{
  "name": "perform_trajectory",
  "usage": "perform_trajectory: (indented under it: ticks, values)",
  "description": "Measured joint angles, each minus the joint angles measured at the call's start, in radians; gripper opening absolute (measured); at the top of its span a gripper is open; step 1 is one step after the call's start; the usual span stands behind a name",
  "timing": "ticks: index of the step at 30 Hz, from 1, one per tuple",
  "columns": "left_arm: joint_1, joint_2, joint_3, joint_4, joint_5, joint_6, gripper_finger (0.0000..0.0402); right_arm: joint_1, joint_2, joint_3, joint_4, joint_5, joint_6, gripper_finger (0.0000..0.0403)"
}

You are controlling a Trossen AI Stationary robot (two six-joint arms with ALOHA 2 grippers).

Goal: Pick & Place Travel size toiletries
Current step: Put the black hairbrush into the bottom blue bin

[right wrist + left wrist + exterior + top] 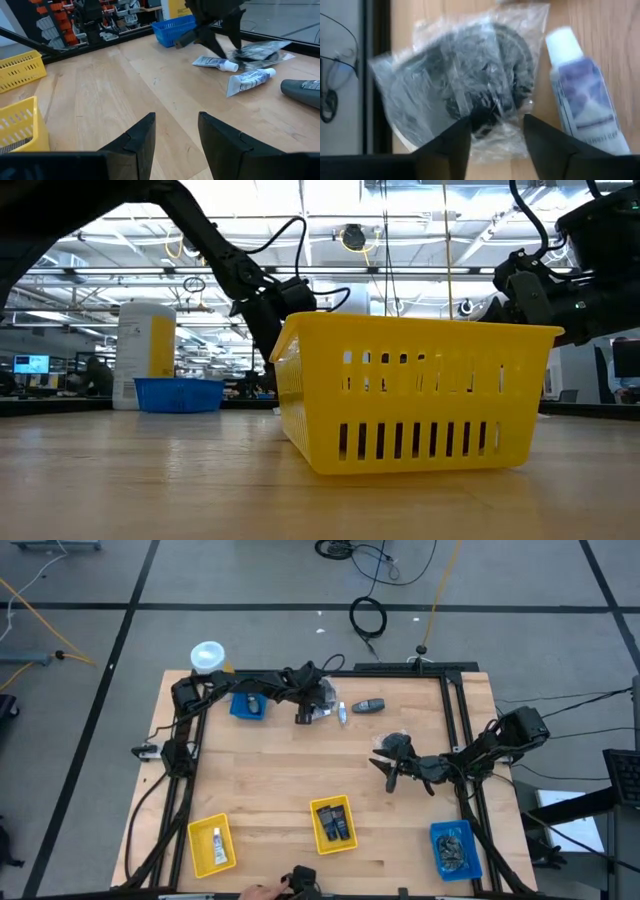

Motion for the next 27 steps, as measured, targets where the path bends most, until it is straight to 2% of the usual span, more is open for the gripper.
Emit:
perform_trajectory:
  ticks: [11, 20, 27]
  values:
    - [0.014, 0.003, 0.0, -0.029, 0.021, 0.012, 0.0011, 0.0, 0.0, 0.0, 0.005, 0.0, 0.001, 0.0141]
    - [-0.05, -0.038, 0.0, -0.05, -0.191, -0.026, 0.0001, 0.0, 0.0, 0.0, 0.009, 0.0, 0.005, 0.0141]
    - [-0.115, -0.114, 0.0, -0.119, -0.201, -0.093, 0.0, 0.0, 0.0, 0.0, 0.007, -0.004, 0.008, 0.0141]
